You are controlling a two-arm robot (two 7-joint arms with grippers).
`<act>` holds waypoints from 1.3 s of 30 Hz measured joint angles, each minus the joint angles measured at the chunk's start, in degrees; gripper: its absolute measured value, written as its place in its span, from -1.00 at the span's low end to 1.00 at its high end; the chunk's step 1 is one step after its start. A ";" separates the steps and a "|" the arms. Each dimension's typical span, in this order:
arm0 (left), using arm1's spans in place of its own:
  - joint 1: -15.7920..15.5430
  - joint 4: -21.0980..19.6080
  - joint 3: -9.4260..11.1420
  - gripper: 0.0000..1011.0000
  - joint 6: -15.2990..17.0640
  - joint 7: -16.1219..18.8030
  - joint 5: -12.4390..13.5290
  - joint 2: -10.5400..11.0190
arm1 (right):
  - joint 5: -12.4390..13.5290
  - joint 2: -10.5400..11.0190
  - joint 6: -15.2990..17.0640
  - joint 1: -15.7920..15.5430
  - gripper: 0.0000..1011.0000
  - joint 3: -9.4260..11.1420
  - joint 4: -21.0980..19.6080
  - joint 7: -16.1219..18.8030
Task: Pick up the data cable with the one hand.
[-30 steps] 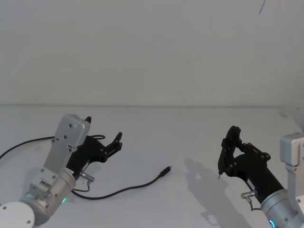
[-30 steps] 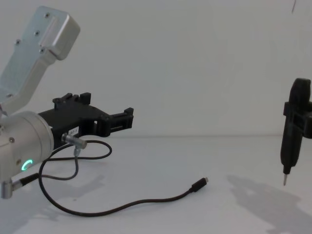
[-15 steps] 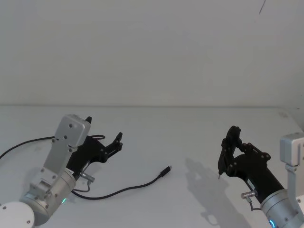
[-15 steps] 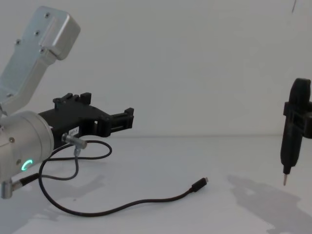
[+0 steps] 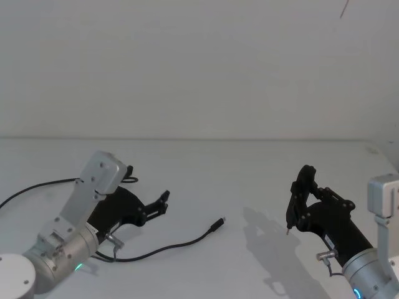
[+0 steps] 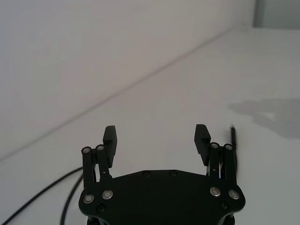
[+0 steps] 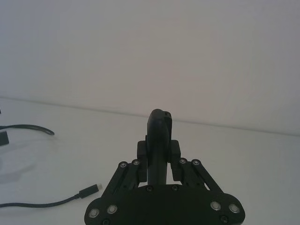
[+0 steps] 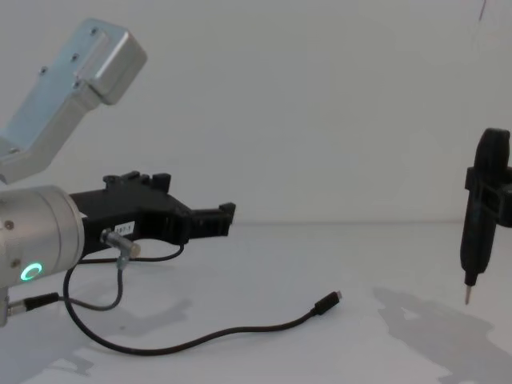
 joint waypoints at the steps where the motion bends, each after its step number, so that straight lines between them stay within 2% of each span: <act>1: -0.29 -0.19 0.15 0.98 0.99 -1.06 -0.33 0.45 | 0.00 0.00 0.00 0.00 -0.45 0.00 0.00 0.00; 9: -2.50 -0.72 1.34 0.98 7.31 -7.63 -2.06 2.88 | 0.00 0.00 0.00 0.00 -0.45 0.00 0.00 0.00; 15: -6.00 0.15 3.27 0.98 13.37 -13.66 -2.79 4.55 | 0.00 0.00 0.00 0.00 -0.45 0.00 0.00 0.00; 22: -9.80 2.48 5.38 0.98 17.60 -18.04 -2.83 5.08 | 0.00 0.00 0.00 0.00 -0.45 0.00 0.00 0.00; 31: -12.89 4.61 7.02 0.98 20.24 -21.47 -2.76 5.20 | 0.00 0.00 0.00 0.00 -0.45 0.00 0.00 0.00; 39: -14.62 5.91 8.05 0.98 21.00 -23.51 -2.78 5.34 | 0.00 0.00 0.00 0.00 -0.45 0.00 0.00 0.00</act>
